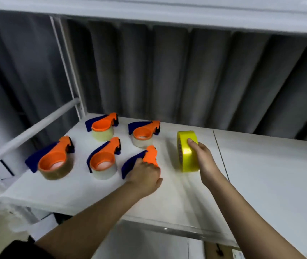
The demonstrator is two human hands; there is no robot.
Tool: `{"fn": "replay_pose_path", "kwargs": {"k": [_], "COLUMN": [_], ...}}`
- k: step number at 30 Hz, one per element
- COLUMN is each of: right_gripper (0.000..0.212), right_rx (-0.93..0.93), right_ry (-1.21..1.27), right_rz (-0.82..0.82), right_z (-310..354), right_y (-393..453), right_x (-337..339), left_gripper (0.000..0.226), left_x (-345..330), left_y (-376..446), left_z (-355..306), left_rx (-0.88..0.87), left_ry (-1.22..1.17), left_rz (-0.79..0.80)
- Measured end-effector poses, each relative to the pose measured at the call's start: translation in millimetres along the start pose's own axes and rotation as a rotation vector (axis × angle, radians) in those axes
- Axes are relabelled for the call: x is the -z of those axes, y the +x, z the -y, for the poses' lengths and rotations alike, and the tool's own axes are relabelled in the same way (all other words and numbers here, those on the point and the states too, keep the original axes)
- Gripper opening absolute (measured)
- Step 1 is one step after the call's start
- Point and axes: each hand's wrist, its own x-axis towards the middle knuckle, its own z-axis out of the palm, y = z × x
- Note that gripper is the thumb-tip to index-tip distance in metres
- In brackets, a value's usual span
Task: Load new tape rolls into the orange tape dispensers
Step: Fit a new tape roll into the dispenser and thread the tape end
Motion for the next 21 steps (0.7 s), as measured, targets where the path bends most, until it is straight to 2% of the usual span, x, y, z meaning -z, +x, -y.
{"fn": "replay_pose_path", "kwargs": {"k": [3,6,10,12,15,17,21], "right_gripper": [0.022,0.026,0.047,0.049,0.045,0.036,0.036], "right_rx": [0.000,0.024,0.062,0.077,0.088,0.077,0.026], "right_ry": [0.012,0.011,0.026,0.049,0.078,0.117,0.214], "right_rz": [-0.095,-0.193,-0.293,-0.311,-0.325,-0.317,-0.261], "right_z": [4.9,13.1,18.6,18.3,17.7,14.5,2.8], "right_y": [-3.5,-12.0,-21.1,-24.8,-33.3,-37.5,-44.5], "right_x": [-36.8,-59.0,-79.0,-87.3,-97.4,-103.3,-111.7], "left_gripper": [0.034,0.025,0.015,0.016,0.025,0.024,0.022], "left_x": [8.6,22.7,45.5,55.8,72.4,81.8,90.5], "left_y": [-3.3,-0.6,1.9,-1.5,-7.9,-13.8,-29.7], "left_z": [10.1,26.4,56.5,69.7,84.6,92.3,105.5], "left_rx": [0.063,0.044,0.107,0.123,0.179,0.225,0.314], "left_ry": [-0.296,-0.509,-1.057,-1.207,-1.418,-1.545,-1.704], "left_rz": [-0.116,-0.136,0.080,0.120,0.071,0.045,-0.034]}}
